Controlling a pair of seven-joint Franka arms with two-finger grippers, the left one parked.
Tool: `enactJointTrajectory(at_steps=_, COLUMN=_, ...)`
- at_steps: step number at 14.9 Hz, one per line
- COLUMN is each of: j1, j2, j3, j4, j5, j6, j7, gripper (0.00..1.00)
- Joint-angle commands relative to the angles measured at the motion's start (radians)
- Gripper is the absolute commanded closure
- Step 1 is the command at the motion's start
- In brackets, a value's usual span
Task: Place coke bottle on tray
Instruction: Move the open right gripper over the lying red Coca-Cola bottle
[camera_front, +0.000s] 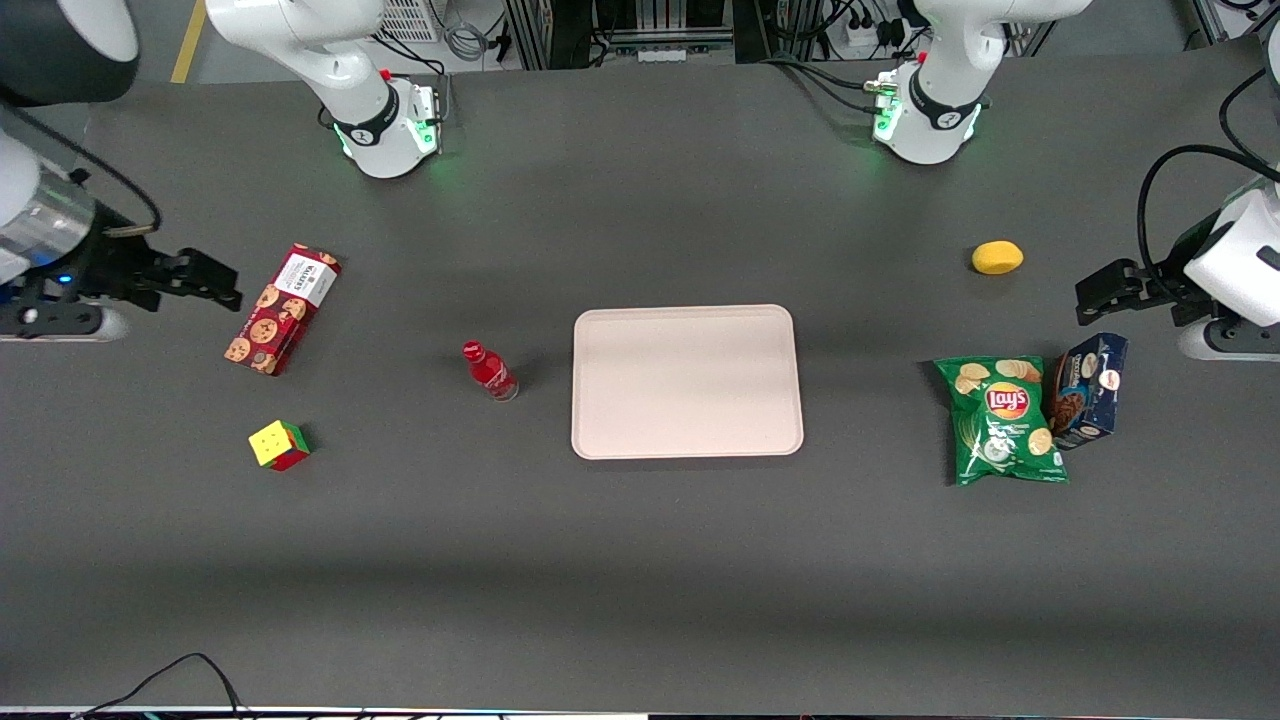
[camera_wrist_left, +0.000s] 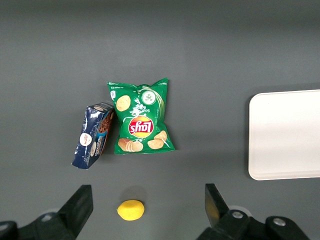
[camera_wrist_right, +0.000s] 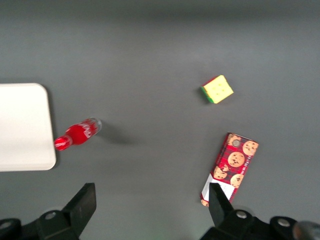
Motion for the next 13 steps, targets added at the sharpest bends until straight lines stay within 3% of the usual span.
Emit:
enactJointTrajectory(at_steps=1, j1=0.132, j2=-0.007, j3=-0.024, j4=0.021, j5=0.012, j6=-0.023, j7=-0.007, gripper=0.0)
enactJointTrajectory(at_steps=4, j1=0.253, j2=-0.002, j3=-0.041, j4=0.033, j5=0.013, j6=-0.025, j7=0.016, gripper=0.0)
enactJointTrajectory(at_steps=7, j1=0.315, j2=0.016, j3=-0.038, j4=0.027, j5=0.056, j6=-0.026, j7=0.017, gripper=0.0)
enactJointTrajectory(at_steps=10, j1=0.313, j2=0.054, j3=-0.03, j4=0.009, j5=0.078, j6=-0.035, j7=0.016, gripper=0.0)
enactJointTrajectory(at_steps=13, j1=0.313, j2=0.098, j3=-0.028, j4=-0.034, j5=0.079, j6=0.052, j7=0.017, gripper=0.0)
